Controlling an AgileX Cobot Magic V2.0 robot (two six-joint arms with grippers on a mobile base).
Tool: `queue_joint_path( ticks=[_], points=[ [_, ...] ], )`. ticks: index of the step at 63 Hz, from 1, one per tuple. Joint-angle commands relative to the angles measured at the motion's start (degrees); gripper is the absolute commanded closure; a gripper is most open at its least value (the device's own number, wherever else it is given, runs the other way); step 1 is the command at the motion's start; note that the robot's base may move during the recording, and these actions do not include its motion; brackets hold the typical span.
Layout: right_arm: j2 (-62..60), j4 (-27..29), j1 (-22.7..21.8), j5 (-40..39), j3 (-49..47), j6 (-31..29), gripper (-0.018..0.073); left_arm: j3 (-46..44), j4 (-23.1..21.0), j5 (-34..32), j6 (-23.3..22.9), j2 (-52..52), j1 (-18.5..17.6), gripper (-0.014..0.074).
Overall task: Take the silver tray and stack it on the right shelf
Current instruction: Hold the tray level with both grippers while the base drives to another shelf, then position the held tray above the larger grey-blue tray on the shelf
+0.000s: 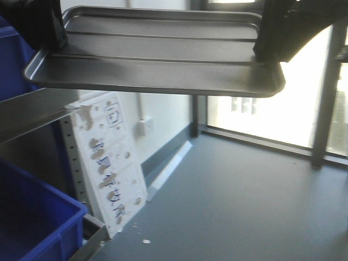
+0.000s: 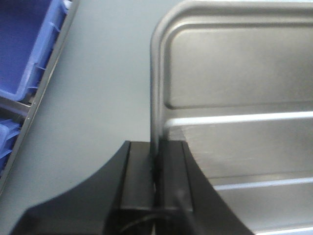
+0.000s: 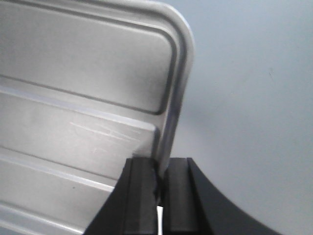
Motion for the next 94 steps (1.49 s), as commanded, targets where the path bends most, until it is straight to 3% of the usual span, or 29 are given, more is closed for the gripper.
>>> queue_joint_path(
  ticks=[1,94],
  points=[
    [-2.2,-0.1,0.3,-2.7,-2.1,-1.6,0.0503,-2.0,0.7,-2.1,0.3,-2.0,0.1,0.0691],
    [-2.2,-0.1,0.3,-2.7,-2.1,-1.6,0.0503,-2.0,0.5,-2.1,0.3,-2.0,0.1,0.0691]
  ],
)
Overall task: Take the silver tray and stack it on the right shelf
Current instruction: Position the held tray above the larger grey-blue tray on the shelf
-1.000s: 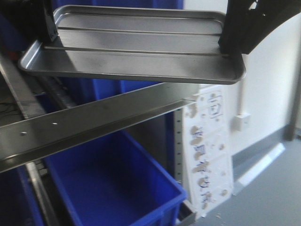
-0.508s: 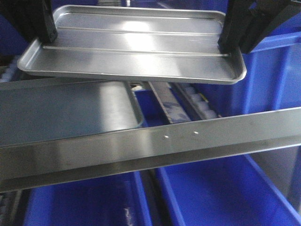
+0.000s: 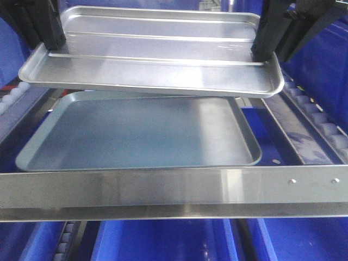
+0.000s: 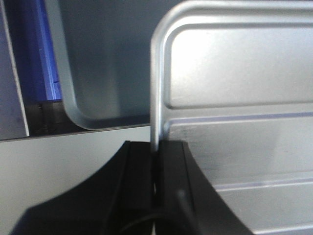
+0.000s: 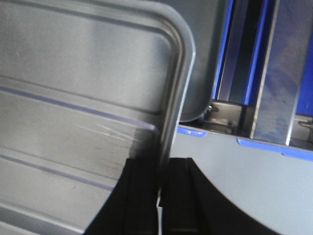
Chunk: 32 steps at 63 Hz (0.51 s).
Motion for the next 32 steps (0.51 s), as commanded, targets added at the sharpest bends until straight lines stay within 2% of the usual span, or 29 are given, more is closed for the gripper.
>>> queue_joint_path(
  ticks=[1,32],
  points=[
    [-2.2,-0.3,0.3,-2.5,-2.1,-1.6,0.0503,-2.0,0.5,-2.3,0.3,-2.0,0.0,0.0691],
    [-2.2,-0.3,0.3,-2.5,-2.1,-1.6,0.0503,-2.0,0.5,-2.3,0.3,-2.0,0.0,0.0691]
  ],
)
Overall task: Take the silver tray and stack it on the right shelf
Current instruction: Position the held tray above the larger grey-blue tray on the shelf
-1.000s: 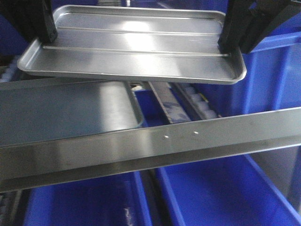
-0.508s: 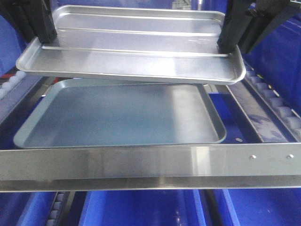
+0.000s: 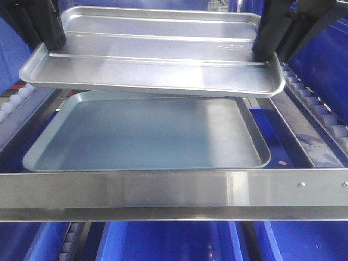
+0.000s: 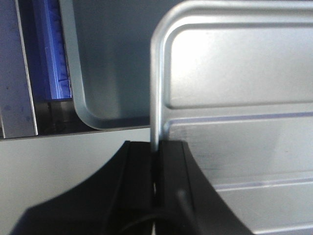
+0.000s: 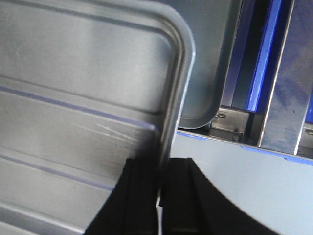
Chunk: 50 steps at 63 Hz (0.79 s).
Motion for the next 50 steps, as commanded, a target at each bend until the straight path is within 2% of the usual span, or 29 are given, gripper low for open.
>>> queue_joint_path(
  ticks=[1,50],
  points=[
    [-2.2,-0.3,0.3,-2.5,-2.1,-1.6,0.0503,-2.0,0.5,-2.4,0.3,-2.0,0.0,0.0691],
    [-2.2,-0.3,0.3,-3.7,-2.1,-1.6,0.0503,-2.0,0.7,-3.3,0.3,-2.0,0.0,0.0691]
  ],
)
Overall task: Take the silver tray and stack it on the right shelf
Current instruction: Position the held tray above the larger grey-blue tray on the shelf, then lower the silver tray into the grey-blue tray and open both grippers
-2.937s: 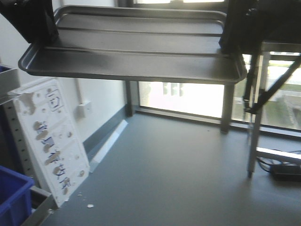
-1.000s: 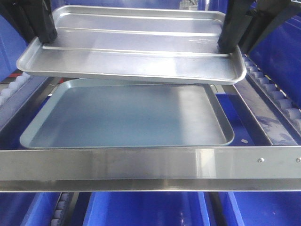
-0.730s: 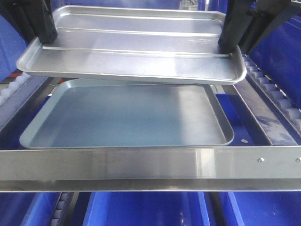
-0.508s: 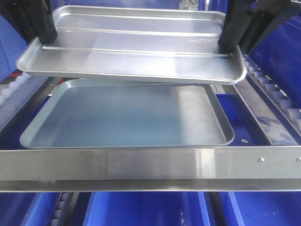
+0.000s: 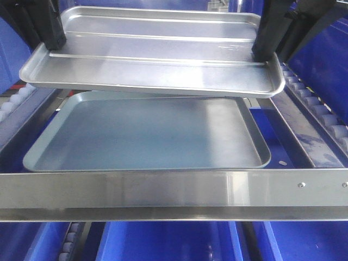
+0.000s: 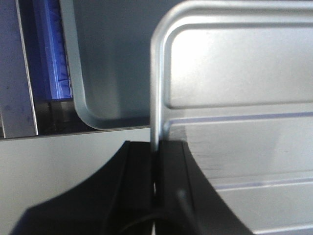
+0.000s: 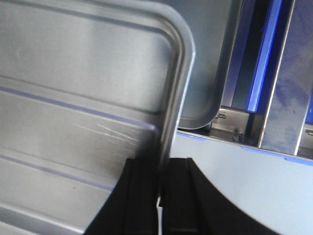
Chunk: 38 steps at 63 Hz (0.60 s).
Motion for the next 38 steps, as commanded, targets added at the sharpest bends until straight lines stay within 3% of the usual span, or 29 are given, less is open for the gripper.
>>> queue_joint_path(
  ticks=[1,17,29,38],
  points=[
    [-2.2,-0.3,0.3,-3.9,-2.1,-1.6,0.0503,-2.0,0.7,-3.3,0.3,-2.0,0.0,0.0691],
    [-2.2,-0.3,0.3,-6.4,-2.3,-2.0,0.0503,-2.5,1.4,-5.5,0.4,-2.0,0.0,0.0691],
    [0.0,-0.3,0.2,-7.6,-6.5,-3.8,0.0503,-4.5,4.9,-10.9,0.4,-1.6,0.1,0.0691],
    [4.8,-0.3,0.1,-6.4,-11.6,-4.8,0.0503,-5.4,3.2,-13.2,0.4,0.8,3.0,0.0691]
  ],
)
